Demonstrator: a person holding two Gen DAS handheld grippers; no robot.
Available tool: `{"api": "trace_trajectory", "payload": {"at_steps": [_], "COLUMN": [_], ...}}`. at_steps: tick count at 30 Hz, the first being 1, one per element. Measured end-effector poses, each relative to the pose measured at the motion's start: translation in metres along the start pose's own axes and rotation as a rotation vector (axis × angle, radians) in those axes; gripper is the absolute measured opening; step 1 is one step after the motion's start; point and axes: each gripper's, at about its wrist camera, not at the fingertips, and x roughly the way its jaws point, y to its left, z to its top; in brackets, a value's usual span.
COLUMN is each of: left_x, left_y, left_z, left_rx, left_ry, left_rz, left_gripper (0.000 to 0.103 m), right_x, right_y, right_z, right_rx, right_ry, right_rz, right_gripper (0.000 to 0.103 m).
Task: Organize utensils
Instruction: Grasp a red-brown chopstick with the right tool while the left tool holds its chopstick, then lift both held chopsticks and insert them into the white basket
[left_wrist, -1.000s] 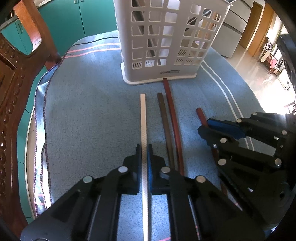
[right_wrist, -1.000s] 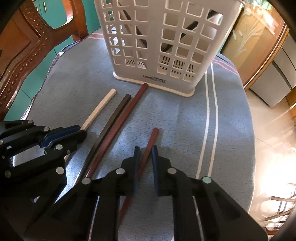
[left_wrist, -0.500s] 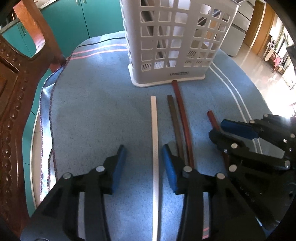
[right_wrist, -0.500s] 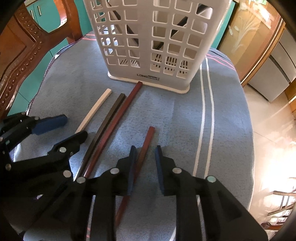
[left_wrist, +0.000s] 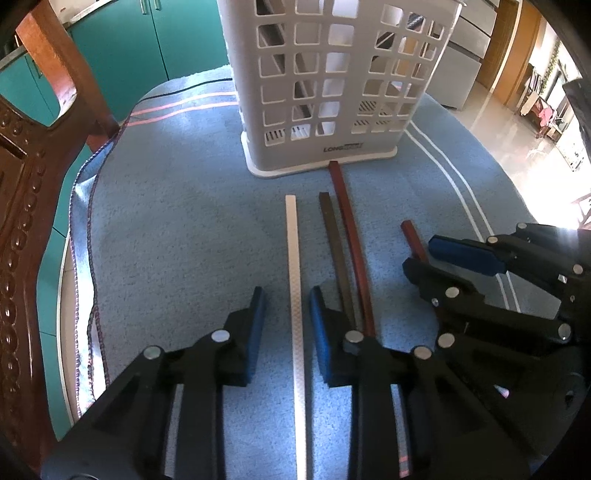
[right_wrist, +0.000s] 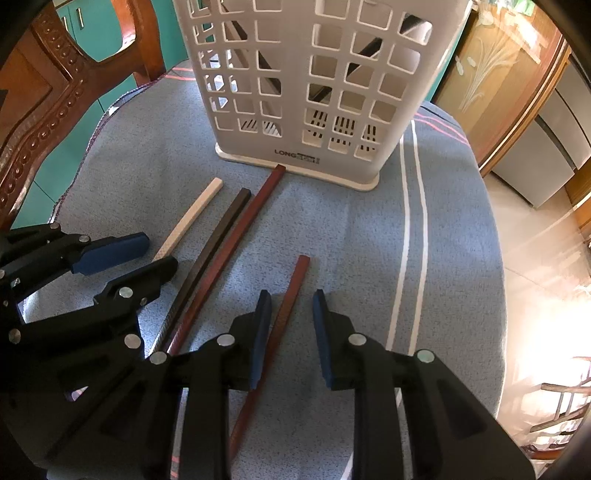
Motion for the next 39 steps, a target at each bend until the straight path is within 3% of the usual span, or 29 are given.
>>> {"api": "trace_trajectory", "payload": {"at_steps": [4, 6, 8, 15, 19, 27, 33, 39], "left_x": [-0.001, -0.001, -0.002, -0.005, -0.016, -0.074, -0.147, -0.229], "left_y": [-0.001, -0.002, -0.003, 0.0, 0.006, 0.012, 0.012, 0.016], "left_z": [0.0, -0.001, -0.001, -0.002, -0.002, -0.002, -0.004, 0.016], "left_rx": [0.004, 0.004, 0.01, -0.009, -0.023, -0.042, -0.047, -0.051], "left_ry": [-0.001, -0.001, -0.002, -0.01, -0.041, -0.188, -0.355, -0.547], "left_rz": [0.001, -0.011, -0.012, -0.006, -0.016, -0.031, -0.061, -0.102], "left_gripper": [0.025, 0.013, 0.008, 0.007, 0.007, 0.007, 0.007, 0.007], "right_x": [-0.001, -0.001, -0.002, -0.01, -0.03, -0.097, -0.161, -0.227], "right_y": [0.003, 0.003, 0.004, -0.001, -0.012, -0.035, -0.063, -0.08], "right_z": [-0.001, -0.001, -0.001, 0.001, 0.004, 0.004, -0.005, 0.001], "right_rx": [-0.003, -0.002, -0.001, 0.028, 0.052, 0.086, 0.152, 0.203], "right_ry": [-0.003, -0.004, -0.003, -0.023, -0.077, -0.241, -0.392, -0.554], "right_rz": [-0.002, 0.023, 0.031, 0.061, 0.086, 0.141, 0.196, 0.236], "right_gripper": [0.024, 0.017, 0.014, 0.008, 0.007, 0.007, 0.007, 0.007]}}
